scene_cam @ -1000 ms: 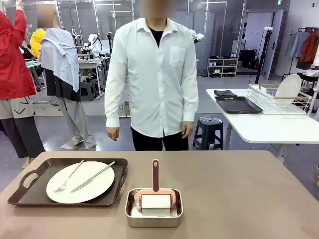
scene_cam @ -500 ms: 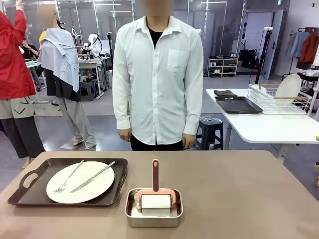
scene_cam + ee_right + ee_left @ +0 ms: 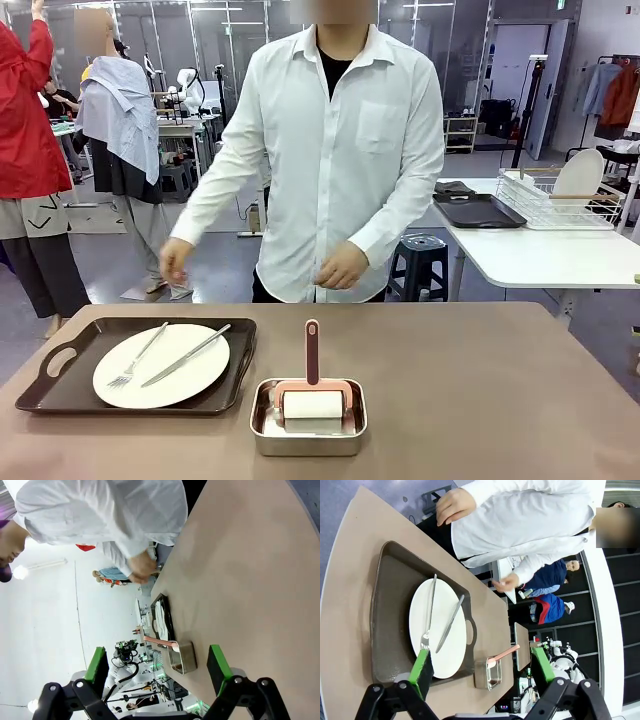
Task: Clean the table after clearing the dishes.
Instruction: When the right (or left) Handle tray is removed, use the right hand (or left hand) to clean the right (or left) side of the table with the Lint Roller.
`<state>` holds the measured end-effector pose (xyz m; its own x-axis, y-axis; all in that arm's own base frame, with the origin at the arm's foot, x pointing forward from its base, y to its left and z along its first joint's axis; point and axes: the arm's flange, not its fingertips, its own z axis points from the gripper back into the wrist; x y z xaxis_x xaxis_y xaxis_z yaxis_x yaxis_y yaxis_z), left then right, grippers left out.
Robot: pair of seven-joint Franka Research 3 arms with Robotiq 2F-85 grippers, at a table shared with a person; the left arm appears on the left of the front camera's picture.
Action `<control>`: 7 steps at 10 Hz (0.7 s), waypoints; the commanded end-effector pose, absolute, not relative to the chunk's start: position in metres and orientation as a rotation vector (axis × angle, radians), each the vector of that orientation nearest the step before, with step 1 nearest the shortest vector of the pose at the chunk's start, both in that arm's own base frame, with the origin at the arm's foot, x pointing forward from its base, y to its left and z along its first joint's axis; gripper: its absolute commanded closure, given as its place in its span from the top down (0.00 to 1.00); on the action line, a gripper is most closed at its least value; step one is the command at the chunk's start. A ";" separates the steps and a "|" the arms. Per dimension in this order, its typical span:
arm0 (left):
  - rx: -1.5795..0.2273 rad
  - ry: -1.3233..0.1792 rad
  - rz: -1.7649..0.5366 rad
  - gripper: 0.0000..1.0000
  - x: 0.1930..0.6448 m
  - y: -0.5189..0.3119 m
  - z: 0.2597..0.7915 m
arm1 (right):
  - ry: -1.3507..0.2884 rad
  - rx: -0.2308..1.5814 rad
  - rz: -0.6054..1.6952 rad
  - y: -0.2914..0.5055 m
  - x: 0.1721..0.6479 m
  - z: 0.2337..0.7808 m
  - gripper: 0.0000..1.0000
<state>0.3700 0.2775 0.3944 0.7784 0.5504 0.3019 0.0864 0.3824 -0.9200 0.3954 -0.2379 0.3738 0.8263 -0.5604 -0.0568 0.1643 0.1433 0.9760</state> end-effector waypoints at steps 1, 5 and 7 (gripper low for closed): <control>-1.171 -0.651 0.320 1.00 0.368 0.280 0.396 | -0.363 1.331 -0.516 -0.238 0.392 0.374 1.00; -1.171 -0.651 0.320 1.00 0.368 0.280 0.396 | -0.363 1.331 -0.516 -0.238 0.392 0.374 1.00; -1.171 -0.651 0.320 1.00 0.368 0.280 0.396 | -0.363 1.331 -0.516 -0.238 0.392 0.374 1.00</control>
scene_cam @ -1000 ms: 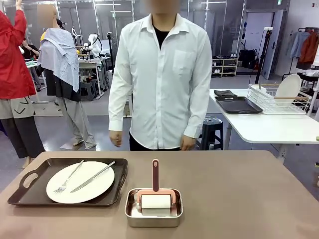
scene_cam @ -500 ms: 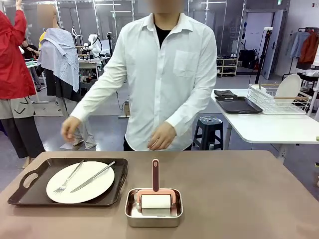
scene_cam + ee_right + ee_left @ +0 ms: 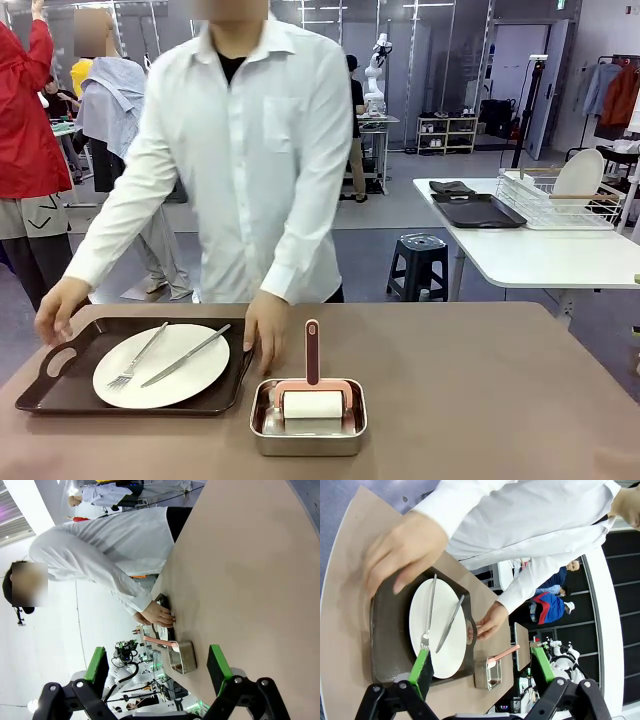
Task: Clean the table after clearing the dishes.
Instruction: When the right (or left) Handle tray is removed, use the right hand (or left hand) to clean the right (or left) side of the table with the Lint Roller.
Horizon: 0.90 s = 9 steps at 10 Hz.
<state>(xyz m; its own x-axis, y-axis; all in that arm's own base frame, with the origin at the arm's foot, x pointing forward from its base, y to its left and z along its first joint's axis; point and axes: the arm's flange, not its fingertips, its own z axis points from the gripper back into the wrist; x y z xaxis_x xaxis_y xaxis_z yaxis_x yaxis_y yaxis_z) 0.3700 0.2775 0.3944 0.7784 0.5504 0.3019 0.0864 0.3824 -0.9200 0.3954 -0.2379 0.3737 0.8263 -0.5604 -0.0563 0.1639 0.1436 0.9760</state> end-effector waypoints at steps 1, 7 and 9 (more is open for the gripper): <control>-1.171 -0.651 0.320 1.00 0.368 0.280 0.396 | -0.363 1.331 -0.516 -0.238 0.392 0.374 1.00; -1.171 -0.651 0.320 1.00 0.368 0.280 0.396 | -0.363 1.331 -0.516 -0.238 0.392 0.374 1.00; -1.158 -0.644 0.323 1.00 0.370 0.278 0.394 | -0.363 1.331 -0.516 -0.238 0.392 0.374 1.00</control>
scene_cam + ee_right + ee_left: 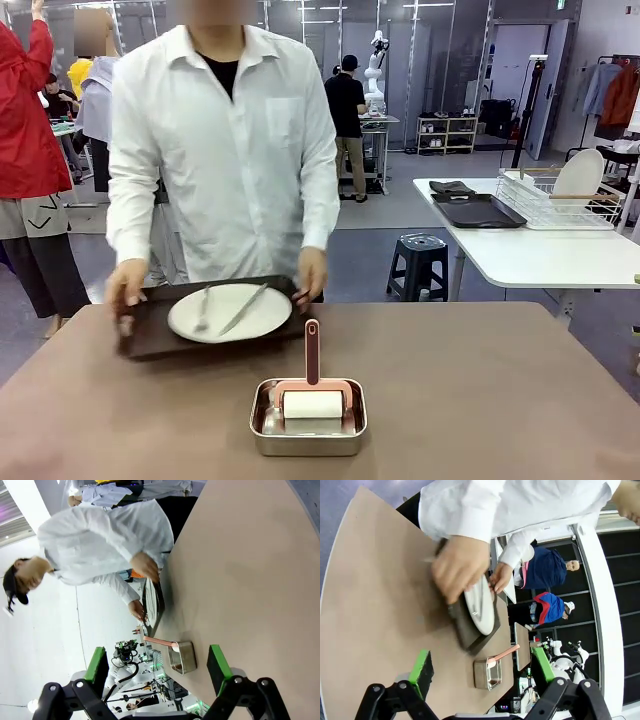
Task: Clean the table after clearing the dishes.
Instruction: When the right (or left) Handle tray is removed, use the right hand (or left hand) to clean the right (or left) side of the table with the Lint Roller.
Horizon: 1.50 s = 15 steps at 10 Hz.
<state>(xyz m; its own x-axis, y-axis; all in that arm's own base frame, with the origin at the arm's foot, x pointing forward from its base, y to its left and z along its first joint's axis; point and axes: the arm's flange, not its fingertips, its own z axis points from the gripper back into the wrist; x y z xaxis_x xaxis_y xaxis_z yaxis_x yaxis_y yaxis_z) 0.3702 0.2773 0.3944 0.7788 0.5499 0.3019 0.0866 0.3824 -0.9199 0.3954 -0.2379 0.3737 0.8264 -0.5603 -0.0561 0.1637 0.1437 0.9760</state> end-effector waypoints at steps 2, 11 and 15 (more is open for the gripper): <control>-1.055 -0.646 0.122 1.00 0.408 0.253 0.465 | -0.363 1.331 -0.516 -0.238 0.392 0.374 1.00; -0.324 -0.130 -1.318 1.00 0.482 -0.193 0.564 | -0.363 1.331 -0.516 -0.238 0.392 0.374 1.00; -0.150 -0.054 -1.457 1.00 0.464 -0.250 0.520 | -0.363 1.331 -0.516 -0.238 0.392 0.374 1.00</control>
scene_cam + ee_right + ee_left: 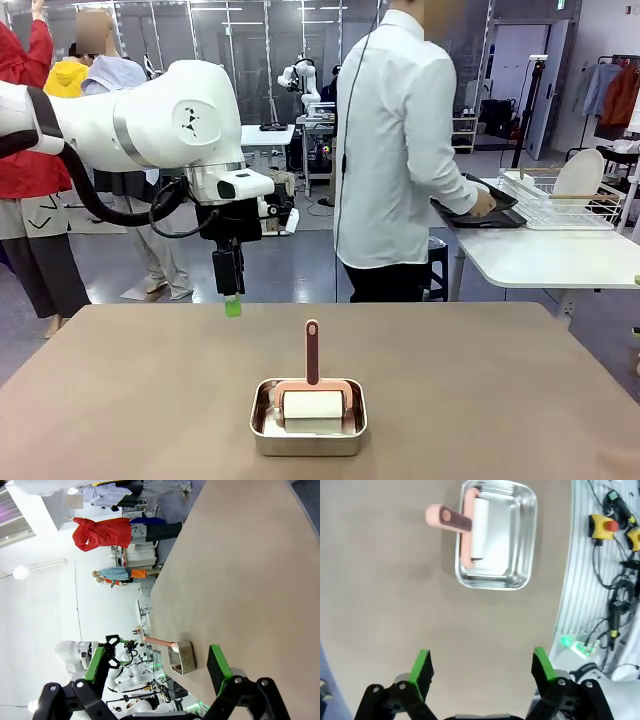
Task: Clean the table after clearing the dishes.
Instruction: When the right (or left) Handle tray is removed, use the right hand (or left hand) to clean the right (or left) side of the table with the Lint Roller.
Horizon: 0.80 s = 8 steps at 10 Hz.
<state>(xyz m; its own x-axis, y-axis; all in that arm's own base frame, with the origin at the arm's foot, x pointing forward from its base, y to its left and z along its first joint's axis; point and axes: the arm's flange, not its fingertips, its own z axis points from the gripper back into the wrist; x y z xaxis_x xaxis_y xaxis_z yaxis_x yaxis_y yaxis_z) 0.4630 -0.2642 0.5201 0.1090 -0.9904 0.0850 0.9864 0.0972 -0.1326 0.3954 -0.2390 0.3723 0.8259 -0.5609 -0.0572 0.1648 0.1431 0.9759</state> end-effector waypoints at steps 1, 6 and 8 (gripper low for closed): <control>-0.212 0.042 -1.445 1.00 0.460 -0.261 0.525 | -0.363 1.331 -0.516 -0.238 0.392 0.374 1.00; -0.189 0.034 -1.455 1.00 0.463 -0.263 0.521 | -0.363 1.331 -0.516 -0.238 0.392 0.374 1.00; -0.155 0.034 -1.542 1.00 0.481 -0.294 0.519 | -0.363 1.331 -0.516 -0.238 0.392 0.374 1.00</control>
